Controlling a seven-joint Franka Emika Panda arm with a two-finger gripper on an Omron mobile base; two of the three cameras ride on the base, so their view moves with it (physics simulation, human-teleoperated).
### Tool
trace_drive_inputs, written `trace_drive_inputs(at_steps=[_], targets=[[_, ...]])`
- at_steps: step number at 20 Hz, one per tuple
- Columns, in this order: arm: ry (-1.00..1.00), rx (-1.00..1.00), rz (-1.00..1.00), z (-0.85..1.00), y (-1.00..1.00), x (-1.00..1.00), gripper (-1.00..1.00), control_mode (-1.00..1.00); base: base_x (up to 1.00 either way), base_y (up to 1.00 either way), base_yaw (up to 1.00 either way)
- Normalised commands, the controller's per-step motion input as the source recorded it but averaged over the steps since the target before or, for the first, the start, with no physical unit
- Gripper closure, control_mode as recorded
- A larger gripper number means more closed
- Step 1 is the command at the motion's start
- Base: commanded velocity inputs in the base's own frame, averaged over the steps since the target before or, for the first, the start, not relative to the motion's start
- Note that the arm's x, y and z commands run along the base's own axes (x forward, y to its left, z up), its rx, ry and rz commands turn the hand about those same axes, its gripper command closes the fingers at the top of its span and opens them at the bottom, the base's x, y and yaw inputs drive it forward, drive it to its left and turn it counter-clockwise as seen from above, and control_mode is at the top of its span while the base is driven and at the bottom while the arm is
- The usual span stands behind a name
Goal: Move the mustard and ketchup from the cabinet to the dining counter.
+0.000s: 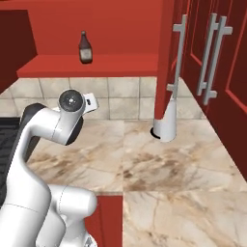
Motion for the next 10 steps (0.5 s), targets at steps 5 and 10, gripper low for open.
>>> trace_drive_inputs(at_steps=[5, 10], targets=[[0.0, 0.0, 0.0, 0.0, 0.0, 0.0, -1.0, 1.0, 0.76, -0.07, 0.44], [0.0, 0.0, 0.0, 0.0, 0.0, 0.0, -1.0, 1.0, 0.71, -0.02, 0.18]])
